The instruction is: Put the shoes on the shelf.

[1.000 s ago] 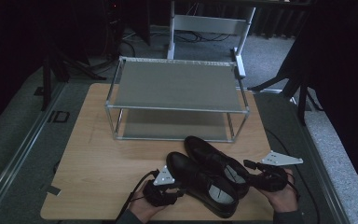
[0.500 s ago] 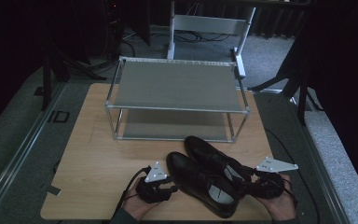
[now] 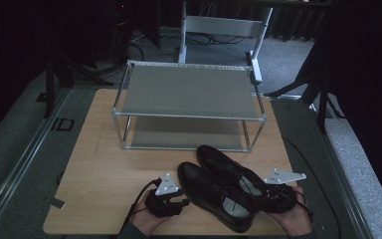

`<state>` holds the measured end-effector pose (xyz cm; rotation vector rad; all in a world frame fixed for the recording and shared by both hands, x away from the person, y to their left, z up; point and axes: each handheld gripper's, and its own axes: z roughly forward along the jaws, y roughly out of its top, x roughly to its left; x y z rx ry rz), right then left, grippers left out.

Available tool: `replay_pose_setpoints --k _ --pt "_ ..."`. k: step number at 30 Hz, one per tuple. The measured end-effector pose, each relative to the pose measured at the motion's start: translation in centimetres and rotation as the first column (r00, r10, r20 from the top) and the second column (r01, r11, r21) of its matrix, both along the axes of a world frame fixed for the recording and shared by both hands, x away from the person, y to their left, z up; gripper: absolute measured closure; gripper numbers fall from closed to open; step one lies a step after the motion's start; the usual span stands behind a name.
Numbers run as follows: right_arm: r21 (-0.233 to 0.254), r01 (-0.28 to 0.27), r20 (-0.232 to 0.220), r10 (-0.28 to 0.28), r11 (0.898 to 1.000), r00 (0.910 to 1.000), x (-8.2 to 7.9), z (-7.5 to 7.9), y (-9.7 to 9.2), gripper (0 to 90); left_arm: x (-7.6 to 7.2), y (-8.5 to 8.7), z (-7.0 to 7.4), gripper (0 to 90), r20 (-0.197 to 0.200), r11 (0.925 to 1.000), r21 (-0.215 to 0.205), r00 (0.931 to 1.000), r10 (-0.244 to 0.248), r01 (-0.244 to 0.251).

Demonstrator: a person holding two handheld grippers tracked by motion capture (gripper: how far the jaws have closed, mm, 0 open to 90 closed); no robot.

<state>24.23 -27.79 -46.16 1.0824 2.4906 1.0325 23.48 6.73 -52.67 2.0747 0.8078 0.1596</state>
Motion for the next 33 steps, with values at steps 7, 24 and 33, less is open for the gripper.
replay_pose_setpoints --k 7,24,33 --pt "-0.034 -0.01 -0.022 0.009 0.999 0.9997 -0.1 -0.4 0.3 39.2 0.0 -0.4 -0.4 59.8 -0.01 0.9999 0.006 0.9999 -0.013 0.013" --pt "-0.16 -0.047 -0.019 0.045 0.986 0.9988 -0.6 -0.6 0.9 35.8 -0.2 -1.5 -0.8 59.8 -0.022 0.9988 0.016 0.9987 -0.047 0.047" --pt "-0.223 -0.088 -0.076 0.073 0.971 0.9945 -0.1 -0.8 1.6 31.6 -0.2 -1.7 -0.9 59.8 -0.026 0.9983 0.017 0.9981 -0.056 0.056"
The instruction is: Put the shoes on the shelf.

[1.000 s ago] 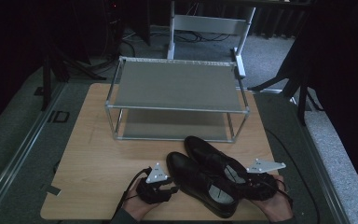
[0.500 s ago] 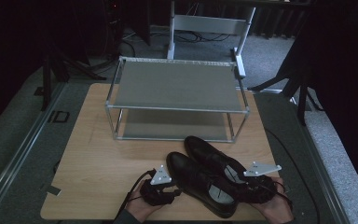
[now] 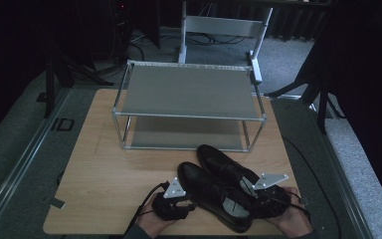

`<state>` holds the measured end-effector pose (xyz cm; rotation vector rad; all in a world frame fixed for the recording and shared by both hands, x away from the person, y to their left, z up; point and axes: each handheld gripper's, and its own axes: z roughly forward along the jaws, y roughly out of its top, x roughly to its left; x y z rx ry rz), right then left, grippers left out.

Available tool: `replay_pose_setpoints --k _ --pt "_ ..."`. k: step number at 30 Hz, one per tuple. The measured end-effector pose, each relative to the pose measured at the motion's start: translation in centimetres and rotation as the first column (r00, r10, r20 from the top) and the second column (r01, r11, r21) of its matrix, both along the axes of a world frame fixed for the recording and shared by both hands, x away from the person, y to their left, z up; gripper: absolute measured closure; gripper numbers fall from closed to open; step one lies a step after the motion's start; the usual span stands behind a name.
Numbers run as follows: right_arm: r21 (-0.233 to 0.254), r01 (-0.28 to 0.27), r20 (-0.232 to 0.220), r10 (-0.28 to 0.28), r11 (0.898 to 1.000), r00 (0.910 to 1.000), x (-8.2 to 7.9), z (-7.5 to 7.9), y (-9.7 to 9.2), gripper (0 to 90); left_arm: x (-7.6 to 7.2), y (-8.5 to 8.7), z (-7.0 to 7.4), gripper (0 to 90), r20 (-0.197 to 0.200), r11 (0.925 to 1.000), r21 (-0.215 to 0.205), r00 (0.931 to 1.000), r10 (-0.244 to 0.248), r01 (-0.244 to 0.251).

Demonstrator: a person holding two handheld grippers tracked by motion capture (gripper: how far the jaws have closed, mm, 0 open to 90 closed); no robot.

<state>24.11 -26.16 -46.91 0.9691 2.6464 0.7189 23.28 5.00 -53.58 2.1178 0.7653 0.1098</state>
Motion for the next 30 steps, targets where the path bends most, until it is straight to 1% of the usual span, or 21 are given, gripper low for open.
replay_pose_setpoints --k 6,8,9,10,11,16,23,26,27,30 --pt "-0.03 -0.012 -0.026 0.011 0.999 0.9996 0.26 -0.1 0.25 31.5 -0.06 -0.15 -0.04 59.8 -0.002 1.0 -0.002 1.0 -0.002 0.002" --pt "-0.053 -0.012 -0.03 0.011 0.999 0.9995 0.37 -0.27 0.52 31.8 -0.07 -0.16 -0.03 59.7 -0.002 1.0 -0.002 1.0 -0.003 0.003" --pt "-0.066 -0.012 -0.034 0.01 0.998 0.9994 0.45 -0.36 0.62 33.7 -0.08 -0.17 -0.02 59.8 -0.001 1.0 -0.003 1.0 -0.003 0.003" --pt "-0.076 -0.008 -0.05 0.004 0.997 0.9988 0.61 -0.57 0.7 34.9 -0.09 -0.17 0.0 59.8 -0.001 1.0 -0.004 1.0 -0.003 0.003" --pt "-0.095 -0.005 -0.044 0.0 0.995 0.999 0.67 -0.8 0.8 35.2 -0.09 -0.17 0.0 59.7 -0.001 1.0 -0.003 1.0 -0.003 0.003" --pt "-0.098 -0.011 -0.044 0.007 0.995 0.999 0.69 -0.79 0.83 37.2 -0.03 -0.21 -0.1 59.8 -0.004 1.0 -0.001 1.0 -0.005 0.005" --pt "-0.075 -0.024 -0.055 0.02 0.997 0.9983 0.81 -0.83 0.67 45.2 -0.07 -0.28 -0.14 59.8 -0.004 1.0 0.001 1.0 -0.005 0.005" --pt "-0.071 -0.03 -0.064 0.026 0.997 0.9976 0.87 -0.84 0.72 50.7 -0.07 -0.27 -0.16 59.8 -0.004 1.0 0.001 1.0 -0.005 0.005" --pt "-0.065 -0.039 -0.073 0.034 0.997 0.9967 0.91 -0.87 0.75 54.7 -0.07 -0.25 -0.15 59.8 -0.004 1.0 0.001 1.0 -0.004 0.004" --pt "-0.072 -0.037 -0.076 0.032 0.997 0.9966 0.94 -0.93 0.89 59.1 -0.06 -0.19 -0.14 59.8 -0.005 1.0 -0.002 1.0 0.0 0.0"
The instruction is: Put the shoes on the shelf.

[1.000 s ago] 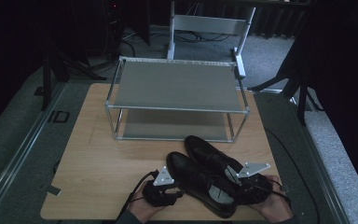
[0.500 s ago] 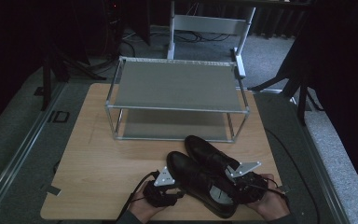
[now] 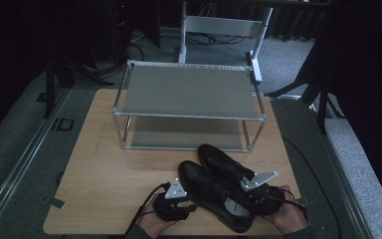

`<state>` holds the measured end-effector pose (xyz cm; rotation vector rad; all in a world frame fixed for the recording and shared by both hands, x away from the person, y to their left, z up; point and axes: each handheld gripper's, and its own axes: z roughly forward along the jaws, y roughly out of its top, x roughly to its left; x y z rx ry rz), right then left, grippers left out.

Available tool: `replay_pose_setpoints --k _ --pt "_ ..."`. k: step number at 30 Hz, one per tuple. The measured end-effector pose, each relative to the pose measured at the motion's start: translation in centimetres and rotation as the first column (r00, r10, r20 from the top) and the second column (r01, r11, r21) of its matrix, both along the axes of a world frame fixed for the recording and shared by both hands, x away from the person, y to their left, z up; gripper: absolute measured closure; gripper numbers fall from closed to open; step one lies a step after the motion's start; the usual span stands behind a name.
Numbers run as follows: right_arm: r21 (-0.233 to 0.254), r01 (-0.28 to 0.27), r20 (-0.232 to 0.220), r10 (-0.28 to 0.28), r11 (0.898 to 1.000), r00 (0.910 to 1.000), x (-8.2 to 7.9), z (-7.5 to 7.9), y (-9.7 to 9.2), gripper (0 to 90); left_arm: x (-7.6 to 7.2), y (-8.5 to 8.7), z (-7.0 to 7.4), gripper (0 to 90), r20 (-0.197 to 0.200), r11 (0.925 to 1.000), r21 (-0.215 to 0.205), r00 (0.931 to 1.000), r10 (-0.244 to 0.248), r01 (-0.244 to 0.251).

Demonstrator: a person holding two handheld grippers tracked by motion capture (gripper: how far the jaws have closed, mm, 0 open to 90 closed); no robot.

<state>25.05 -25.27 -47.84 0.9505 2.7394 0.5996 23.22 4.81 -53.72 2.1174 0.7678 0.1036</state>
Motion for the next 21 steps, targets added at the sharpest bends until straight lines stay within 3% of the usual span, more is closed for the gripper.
replay_pose_setpoints --k 10,15,21 --pt "0.042 -0.007 -0.029 0.009 0.999 0.9995 0.22 -0.07 -0.14 73.0 -0.01 -0.17 -0.13 59.8 -0.002 1.0 0.005 1.0 -0.003 0.003" --pt "0.073 0.003 -0.056 0.001 0.997 0.9984 0.58 -0.15 -0.56 76.9 -0.05 -0.29 -0.22 59.8 -0.005 1.0 0.005 1.0 -0.005 0.005" --pt "0.096 0.002 -0.056 0.003 0.995 0.9984 0.64 -0.22 -0.7 78.0 0.06 -0.39 -0.31 59.8 -0.01 1.0 0.001 0.9999 -0.005 0.005"
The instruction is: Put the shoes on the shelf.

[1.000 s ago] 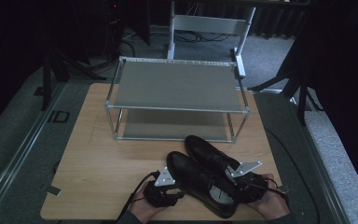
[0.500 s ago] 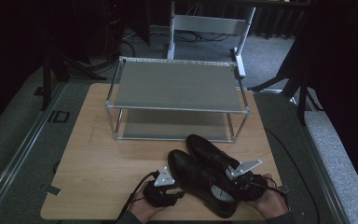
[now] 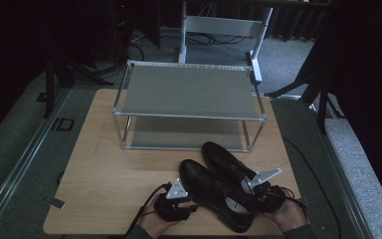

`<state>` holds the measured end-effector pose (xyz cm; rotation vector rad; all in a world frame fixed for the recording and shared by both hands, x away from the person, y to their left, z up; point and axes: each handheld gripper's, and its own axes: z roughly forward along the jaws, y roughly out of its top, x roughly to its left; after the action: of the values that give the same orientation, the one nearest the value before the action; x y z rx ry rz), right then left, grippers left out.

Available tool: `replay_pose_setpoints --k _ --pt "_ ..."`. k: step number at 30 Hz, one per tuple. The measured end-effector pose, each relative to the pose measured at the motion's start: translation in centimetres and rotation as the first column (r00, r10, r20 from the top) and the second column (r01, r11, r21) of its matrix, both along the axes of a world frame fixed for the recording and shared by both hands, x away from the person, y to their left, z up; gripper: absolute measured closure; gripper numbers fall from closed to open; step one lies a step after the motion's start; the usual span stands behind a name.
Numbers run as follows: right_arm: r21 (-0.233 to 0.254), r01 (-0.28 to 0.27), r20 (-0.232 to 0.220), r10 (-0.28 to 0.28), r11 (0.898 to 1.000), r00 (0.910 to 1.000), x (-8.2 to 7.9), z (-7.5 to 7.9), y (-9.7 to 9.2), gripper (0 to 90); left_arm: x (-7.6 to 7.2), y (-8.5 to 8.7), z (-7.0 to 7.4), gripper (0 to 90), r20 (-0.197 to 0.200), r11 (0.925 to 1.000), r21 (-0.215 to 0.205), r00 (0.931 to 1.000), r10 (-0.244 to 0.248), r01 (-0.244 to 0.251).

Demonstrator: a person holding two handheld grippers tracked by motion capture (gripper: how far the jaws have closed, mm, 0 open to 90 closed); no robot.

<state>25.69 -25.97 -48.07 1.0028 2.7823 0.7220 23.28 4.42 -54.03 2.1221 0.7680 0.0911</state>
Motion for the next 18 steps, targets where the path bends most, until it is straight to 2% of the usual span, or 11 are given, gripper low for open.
replay_pose_setpoints --k 9,18 --pt "0.072 0.032 0.017 -0.033 0.997 0.9993 -0.15 -0.22 -0.54 80.0 0.21 -0.48 0.1 59.5 -0.003 1.0 -0.007 1.0 -0.006 0.006" --pt "0.067 0.051 0.056 -0.055 0.996 0.9969 -0.61 -0.22 -0.33 81.4 -0.15 -0.85 0.57 59.5 0.009 0.9997 -0.014 0.9997 -0.021 0.021"
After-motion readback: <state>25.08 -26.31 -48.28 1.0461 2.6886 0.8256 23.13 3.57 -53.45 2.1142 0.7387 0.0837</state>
